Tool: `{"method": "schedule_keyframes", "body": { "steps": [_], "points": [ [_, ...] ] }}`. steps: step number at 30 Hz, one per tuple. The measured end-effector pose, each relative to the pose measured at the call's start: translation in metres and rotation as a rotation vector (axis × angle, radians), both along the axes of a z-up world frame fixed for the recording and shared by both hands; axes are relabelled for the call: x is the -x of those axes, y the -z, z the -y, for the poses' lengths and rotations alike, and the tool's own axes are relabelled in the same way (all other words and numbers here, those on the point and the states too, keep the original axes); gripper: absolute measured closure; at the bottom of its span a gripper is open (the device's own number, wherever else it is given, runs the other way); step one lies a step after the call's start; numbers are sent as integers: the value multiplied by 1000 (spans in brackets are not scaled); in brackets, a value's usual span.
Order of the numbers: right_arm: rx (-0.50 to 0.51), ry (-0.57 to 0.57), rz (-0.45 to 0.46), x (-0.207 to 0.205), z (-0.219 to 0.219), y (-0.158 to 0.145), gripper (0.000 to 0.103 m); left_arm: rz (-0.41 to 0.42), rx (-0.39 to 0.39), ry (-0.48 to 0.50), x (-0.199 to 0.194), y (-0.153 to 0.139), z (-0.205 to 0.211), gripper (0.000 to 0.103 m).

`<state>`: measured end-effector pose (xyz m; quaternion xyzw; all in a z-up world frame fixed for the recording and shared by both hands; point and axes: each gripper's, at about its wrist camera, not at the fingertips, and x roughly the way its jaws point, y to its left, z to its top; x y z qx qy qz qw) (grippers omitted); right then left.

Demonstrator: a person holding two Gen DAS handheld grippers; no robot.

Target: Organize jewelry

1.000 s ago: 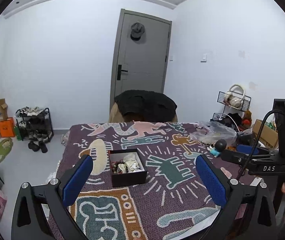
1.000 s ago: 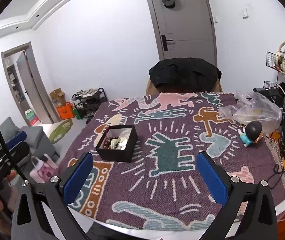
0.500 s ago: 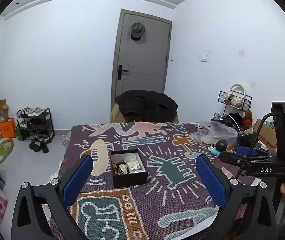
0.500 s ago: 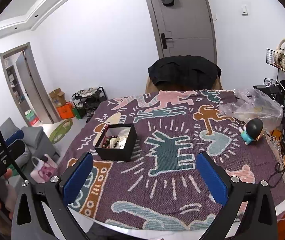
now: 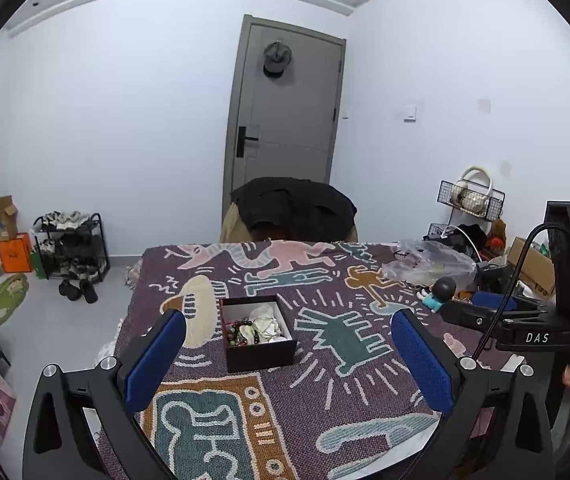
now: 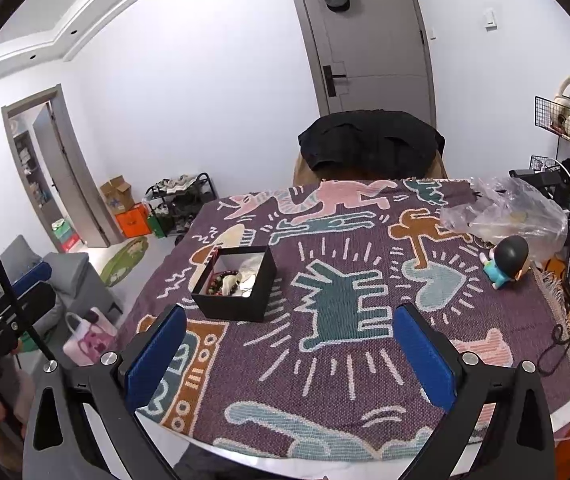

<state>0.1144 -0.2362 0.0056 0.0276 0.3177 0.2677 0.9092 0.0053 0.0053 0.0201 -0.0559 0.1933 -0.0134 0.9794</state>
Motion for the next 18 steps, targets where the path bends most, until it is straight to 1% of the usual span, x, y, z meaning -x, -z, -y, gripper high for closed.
{"method": "schedule_keyframes", "body": {
  "steps": [5,18],
  "points": [
    [0,0,0,-1,0,1,0,4,5,-18,0,3,0,0],
    [0,1,-1,-1,0,2,0,-6,6,-27,0,5,-1,0]
  ]
}}
